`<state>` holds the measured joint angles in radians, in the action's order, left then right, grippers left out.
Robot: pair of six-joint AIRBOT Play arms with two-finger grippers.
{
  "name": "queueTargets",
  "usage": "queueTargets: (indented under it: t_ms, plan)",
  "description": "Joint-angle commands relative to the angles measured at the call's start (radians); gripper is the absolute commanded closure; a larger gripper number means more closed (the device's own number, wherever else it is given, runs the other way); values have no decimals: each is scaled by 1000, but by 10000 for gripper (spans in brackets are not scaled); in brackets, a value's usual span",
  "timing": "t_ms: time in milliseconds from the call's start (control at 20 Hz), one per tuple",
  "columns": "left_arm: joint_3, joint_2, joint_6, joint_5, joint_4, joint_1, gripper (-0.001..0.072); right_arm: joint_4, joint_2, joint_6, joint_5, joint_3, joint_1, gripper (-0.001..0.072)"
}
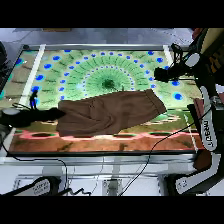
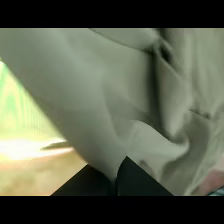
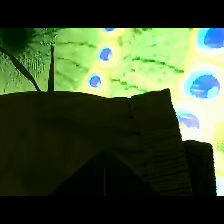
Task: Fold the clothes and pants, and hang the long-sleeved shirts on hangers.
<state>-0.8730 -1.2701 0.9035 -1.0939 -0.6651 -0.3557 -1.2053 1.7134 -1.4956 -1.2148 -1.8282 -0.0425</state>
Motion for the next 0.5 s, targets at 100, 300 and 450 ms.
queueTargets:
  t_ms: [100,300,450]
  plan:
    - [-303,171,257,-196,-294,1,693,110,2,128,-56,2,34,676]
    - [-410,261,322,-232,-293,20,694,134,13,154,-43,1,134,677]
    - [-417,281,383,-233,-293,48,693,137,51,142,6,3,238,677]
